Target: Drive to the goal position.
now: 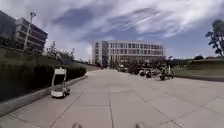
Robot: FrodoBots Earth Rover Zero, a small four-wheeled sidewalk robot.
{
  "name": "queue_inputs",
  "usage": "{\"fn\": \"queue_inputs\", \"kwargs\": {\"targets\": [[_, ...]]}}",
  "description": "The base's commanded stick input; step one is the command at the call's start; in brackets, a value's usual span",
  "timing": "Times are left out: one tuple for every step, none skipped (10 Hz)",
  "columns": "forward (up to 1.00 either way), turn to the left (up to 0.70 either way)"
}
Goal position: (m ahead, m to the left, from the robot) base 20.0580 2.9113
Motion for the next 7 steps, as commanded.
{"fn": "queue_inputs", "kwargs": {"targets": [[0.45,-0.26],[0.45,-0.26],[0.45,-0.26],[0.45,-0.26],[0.45,-0.26],[0.45,-0.22],[0.45,-0.09]]}}
